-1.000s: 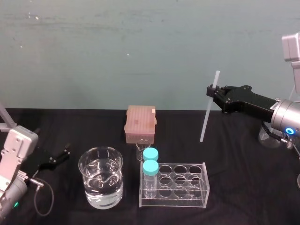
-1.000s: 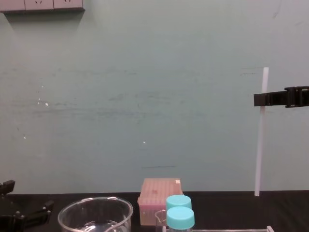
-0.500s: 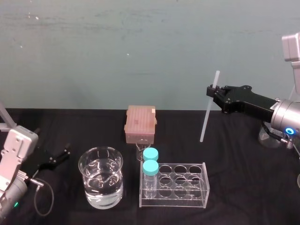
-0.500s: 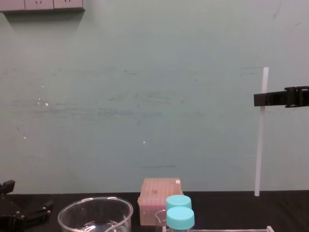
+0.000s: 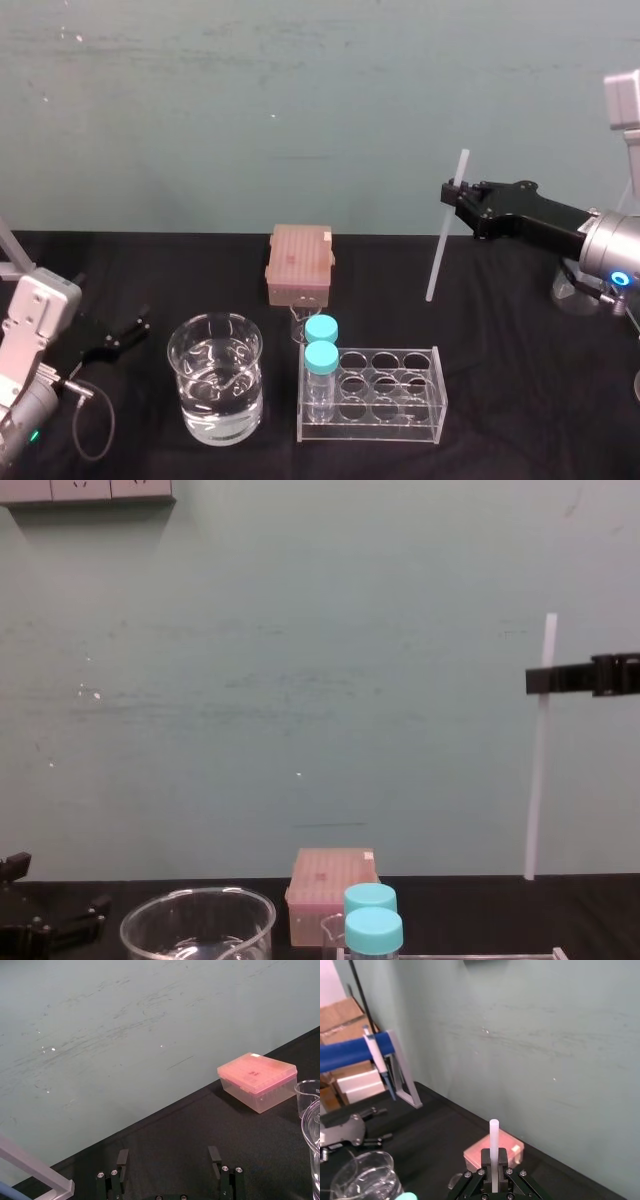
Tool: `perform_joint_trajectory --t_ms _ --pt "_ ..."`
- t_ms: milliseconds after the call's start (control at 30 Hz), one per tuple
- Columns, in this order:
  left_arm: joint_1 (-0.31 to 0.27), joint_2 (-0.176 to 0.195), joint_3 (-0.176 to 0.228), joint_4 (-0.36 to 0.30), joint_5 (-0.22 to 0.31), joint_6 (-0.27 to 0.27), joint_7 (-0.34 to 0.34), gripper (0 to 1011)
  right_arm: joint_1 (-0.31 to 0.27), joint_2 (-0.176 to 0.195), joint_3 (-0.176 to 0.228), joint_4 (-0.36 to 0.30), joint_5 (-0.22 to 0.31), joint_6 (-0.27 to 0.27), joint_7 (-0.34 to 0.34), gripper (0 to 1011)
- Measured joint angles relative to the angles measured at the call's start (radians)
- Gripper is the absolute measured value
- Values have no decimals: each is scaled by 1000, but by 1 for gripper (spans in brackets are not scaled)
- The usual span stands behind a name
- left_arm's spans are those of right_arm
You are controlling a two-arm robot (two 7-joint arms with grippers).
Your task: Pick up the stirring rod with one hand, then place it down.
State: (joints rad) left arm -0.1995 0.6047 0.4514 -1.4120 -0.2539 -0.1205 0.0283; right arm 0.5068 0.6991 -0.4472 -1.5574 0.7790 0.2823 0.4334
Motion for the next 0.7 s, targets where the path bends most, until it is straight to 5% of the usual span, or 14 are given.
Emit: perform_joint_trajectory --t_ms 233,700 --pt "0 0 0 0 0 0 0 1005 -15 21 32 -44 47 20 30 68" --pt "0 0 0 0 0 0 0 1005 -78 166 46 -184 136 66 129 68"
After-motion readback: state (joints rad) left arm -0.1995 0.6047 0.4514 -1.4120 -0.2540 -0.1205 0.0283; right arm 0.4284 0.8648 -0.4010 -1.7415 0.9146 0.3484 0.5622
